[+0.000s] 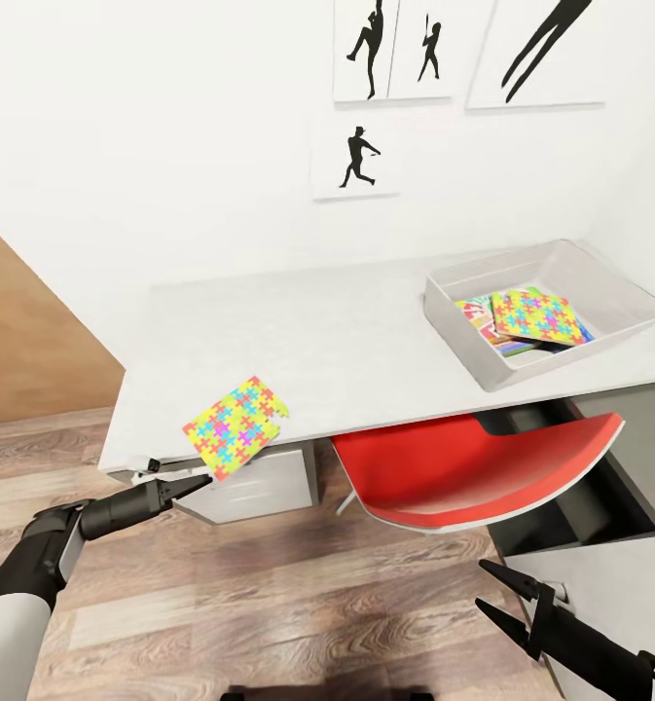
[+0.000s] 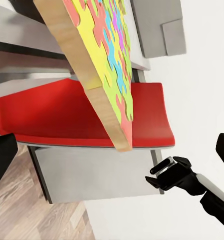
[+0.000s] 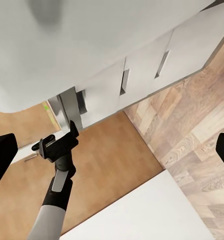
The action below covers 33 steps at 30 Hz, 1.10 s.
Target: Put all the toys in the child's room - the three board games (two on the bed and one on the table), the two jigsaw puzzles on the table, and the tennis ball on the table - inside the toy box on the table in the child's room.
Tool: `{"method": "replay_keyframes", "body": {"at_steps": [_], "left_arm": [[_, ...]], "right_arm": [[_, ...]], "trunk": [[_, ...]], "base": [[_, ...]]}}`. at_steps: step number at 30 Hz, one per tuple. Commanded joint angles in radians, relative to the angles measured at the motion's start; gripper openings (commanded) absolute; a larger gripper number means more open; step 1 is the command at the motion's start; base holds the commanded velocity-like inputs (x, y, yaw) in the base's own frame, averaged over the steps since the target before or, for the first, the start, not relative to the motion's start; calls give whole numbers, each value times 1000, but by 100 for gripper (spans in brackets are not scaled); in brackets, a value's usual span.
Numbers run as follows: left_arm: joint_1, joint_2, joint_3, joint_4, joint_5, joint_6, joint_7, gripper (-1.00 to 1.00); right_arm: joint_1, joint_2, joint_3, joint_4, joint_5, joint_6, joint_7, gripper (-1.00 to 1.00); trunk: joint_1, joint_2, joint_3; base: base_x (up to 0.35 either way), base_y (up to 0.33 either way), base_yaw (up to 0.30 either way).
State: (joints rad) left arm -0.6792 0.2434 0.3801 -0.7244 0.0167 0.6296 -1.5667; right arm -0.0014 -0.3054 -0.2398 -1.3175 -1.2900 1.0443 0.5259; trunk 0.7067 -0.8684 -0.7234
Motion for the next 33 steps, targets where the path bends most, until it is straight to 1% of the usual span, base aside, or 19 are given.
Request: {"method": "replay_keyframes", "body": {"at_steps": [1, 18, 26, 33], "left_arm": [[0, 0, 0, 0, -1, 11, -4, 100], [0, 0, 2, -1, 0, 10, -4, 100], [0, 0, 2, 0, 0, 10, -4, 100], [0, 0, 2, -1, 0, 10, -4, 100]], "right_arm": [[0, 0, -1, 0, 8, 3, 8, 100], [0, 0, -1, 0, 8, 3, 8, 100], [0, 0, -1, 0, 8, 3, 8, 100], [0, 0, -1, 0, 8, 3, 8, 100]], "trunk": [[0, -1, -1], [0, -1, -1], [0, -1, -1], [0, -1, -1]], "base": [[0, 0, 0], [16, -24, 0], [129, 58, 0], [29, 11, 0]]}}
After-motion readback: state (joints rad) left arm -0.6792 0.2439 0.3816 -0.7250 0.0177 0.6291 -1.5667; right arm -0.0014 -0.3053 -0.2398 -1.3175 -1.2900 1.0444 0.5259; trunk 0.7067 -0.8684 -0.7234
